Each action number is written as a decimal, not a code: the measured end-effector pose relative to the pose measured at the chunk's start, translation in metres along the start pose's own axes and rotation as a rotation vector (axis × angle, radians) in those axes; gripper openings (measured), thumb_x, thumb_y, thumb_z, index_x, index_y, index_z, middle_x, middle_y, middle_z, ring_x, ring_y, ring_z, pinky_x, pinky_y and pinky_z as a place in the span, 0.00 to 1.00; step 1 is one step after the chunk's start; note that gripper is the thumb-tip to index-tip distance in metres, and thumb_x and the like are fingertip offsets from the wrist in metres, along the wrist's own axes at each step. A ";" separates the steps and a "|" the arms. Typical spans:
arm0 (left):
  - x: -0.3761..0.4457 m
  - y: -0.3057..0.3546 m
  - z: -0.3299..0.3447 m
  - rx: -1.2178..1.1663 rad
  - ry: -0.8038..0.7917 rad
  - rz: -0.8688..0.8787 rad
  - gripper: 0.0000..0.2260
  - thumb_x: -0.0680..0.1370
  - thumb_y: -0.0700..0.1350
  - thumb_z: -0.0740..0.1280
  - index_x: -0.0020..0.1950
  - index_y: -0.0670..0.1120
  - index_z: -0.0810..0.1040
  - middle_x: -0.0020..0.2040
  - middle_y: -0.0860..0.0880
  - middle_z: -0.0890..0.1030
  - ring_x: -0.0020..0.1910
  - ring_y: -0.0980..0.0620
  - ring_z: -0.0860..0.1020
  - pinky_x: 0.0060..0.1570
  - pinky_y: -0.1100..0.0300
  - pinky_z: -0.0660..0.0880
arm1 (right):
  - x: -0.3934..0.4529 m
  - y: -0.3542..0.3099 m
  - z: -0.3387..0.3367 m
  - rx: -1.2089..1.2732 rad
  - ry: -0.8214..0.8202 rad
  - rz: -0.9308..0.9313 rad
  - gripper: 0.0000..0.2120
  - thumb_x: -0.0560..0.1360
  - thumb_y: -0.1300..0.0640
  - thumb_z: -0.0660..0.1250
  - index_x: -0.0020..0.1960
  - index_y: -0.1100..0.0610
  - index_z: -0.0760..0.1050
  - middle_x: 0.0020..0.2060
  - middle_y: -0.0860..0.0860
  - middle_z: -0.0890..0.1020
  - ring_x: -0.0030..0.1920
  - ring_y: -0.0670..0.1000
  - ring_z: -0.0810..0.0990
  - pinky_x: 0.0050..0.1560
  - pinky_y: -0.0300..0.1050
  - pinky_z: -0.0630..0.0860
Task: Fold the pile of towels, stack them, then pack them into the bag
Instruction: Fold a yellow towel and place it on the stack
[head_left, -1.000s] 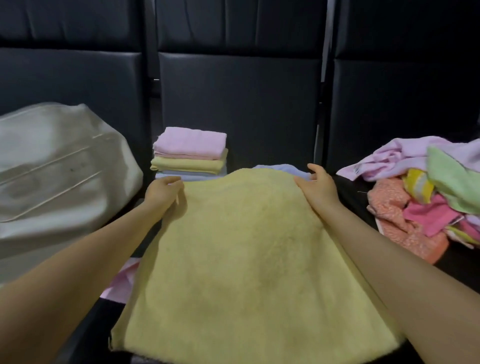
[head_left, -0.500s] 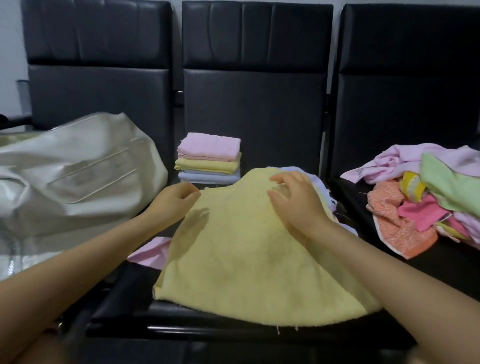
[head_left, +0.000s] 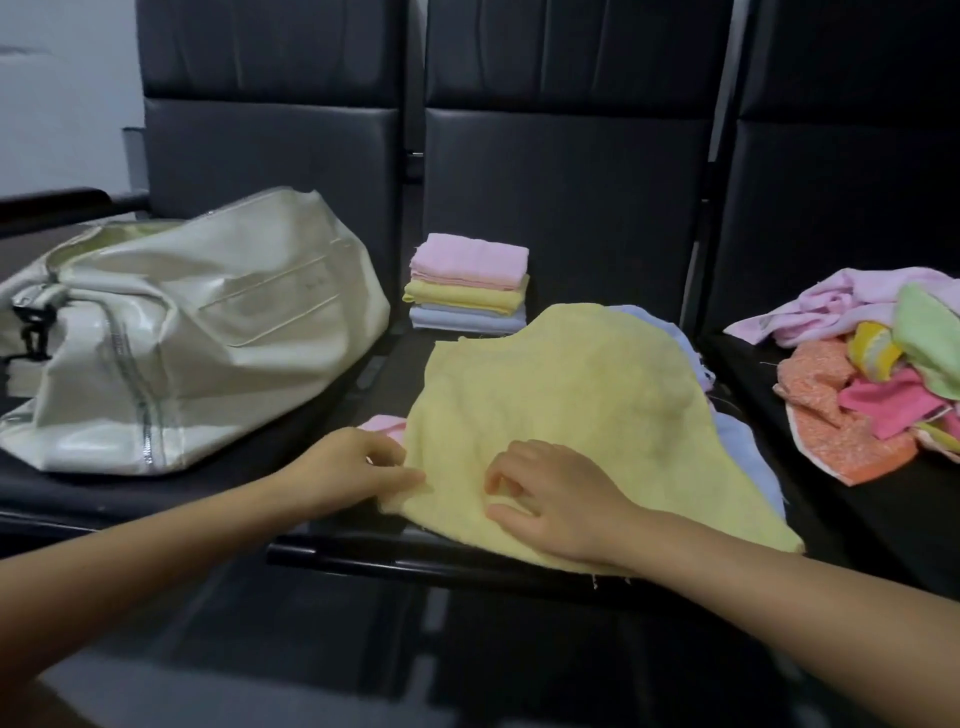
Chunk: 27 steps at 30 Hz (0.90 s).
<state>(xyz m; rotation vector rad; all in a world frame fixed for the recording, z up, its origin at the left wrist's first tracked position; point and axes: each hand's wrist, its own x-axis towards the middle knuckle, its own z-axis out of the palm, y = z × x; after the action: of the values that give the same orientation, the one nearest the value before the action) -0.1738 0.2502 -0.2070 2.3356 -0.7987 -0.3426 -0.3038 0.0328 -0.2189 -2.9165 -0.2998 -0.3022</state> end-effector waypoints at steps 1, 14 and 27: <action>-0.003 0.003 0.002 -0.119 -0.016 -0.014 0.15 0.68 0.56 0.75 0.40 0.44 0.84 0.33 0.55 0.78 0.33 0.61 0.72 0.39 0.64 0.68 | -0.001 0.000 0.003 0.011 0.018 0.011 0.24 0.70 0.37 0.50 0.53 0.50 0.74 0.42 0.43 0.71 0.43 0.44 0.67 0.45 0.40 0.61; -0.006 0.013 0.007 -0.500 0.066 -0.072 0.07 0.74 0.41 0.73 0.46 0.47 0.76 0.42 0.51 0.81 0.41 0.55 0.78 0.40 0.61 0.72 | -0.006 -0.011 0.001 0.047 0.043 0.027 0.15 0.76 0.44 0.56 0.51 0.52 0.74 0.39 0.40 0.68 0.41 0.43 0.66 0.43 0.37 0.61; -0.032 -0.019 -0.002 0.469 0.106 0.387 0.18 0.69 0.67 0.52 0.43 0.57 0.73 0.31 0.64 0.74 0.27 0.59 0.69 0.28 0.66 0.59 | -0.012 -0.015 0.002 -0.031 -0.062 -0.224 0.26 0.68 0.37 0.69 0.60 0.50 0.73 0.46 0.48 0.73 0.44 0.47 0.70 0.41 0.37 0.65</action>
<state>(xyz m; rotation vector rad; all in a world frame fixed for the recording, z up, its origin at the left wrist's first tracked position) -0.1892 0.2827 -0.2166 2.5113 -1.3642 0.1528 -0.3187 0.0457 -0.2213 -2.9286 -0.6397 -0.2509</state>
